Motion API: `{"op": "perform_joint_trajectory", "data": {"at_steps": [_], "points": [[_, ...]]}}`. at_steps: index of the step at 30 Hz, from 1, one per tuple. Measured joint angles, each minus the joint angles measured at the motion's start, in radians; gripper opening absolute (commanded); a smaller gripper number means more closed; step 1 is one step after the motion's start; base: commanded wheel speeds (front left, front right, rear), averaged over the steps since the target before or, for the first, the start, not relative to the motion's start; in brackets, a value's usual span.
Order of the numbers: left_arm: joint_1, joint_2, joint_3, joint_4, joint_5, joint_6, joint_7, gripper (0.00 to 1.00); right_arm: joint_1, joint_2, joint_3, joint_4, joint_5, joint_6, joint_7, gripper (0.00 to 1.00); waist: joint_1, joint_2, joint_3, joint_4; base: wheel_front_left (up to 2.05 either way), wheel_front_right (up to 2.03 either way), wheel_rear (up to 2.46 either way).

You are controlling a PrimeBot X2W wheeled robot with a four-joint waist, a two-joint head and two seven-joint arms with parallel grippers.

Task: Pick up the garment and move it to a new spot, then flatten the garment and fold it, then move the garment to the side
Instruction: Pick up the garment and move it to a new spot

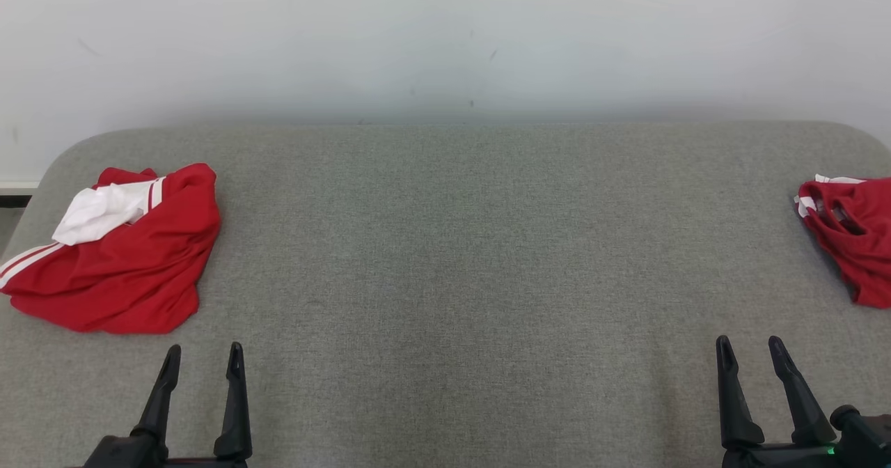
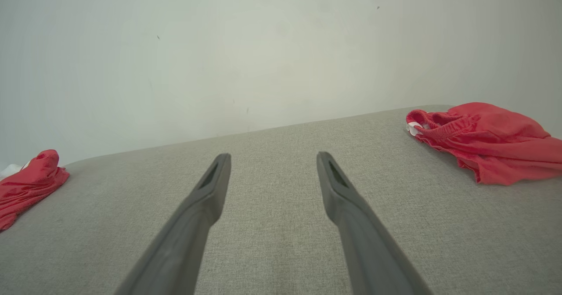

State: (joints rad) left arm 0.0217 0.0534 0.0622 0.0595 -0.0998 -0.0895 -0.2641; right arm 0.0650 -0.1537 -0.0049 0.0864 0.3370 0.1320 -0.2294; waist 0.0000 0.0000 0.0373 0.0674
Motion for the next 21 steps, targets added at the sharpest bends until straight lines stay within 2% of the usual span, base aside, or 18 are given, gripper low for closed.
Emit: {"op": "perform_joint_trajectory", "data": {"at_steps": [10,21], "points": [[-0.012,-0.001,0.004,0.008,0.005,-0.004,0.0,1.0,0.011,0.009,0.002,-0.002,-0.009,0.0,0.001,1.0,0.0,0.0,0.001,0.039,0.0,0.0,0.0],[-0.012,0.001,0.019,0.018,0.01,-0.005,0.0,1.0,0.015,0.018,0.016,0.008,-0.014,0.0,0.0,1.0,0.0,0.0,0.006,0.187,0.0,0.0,0.0]]}}
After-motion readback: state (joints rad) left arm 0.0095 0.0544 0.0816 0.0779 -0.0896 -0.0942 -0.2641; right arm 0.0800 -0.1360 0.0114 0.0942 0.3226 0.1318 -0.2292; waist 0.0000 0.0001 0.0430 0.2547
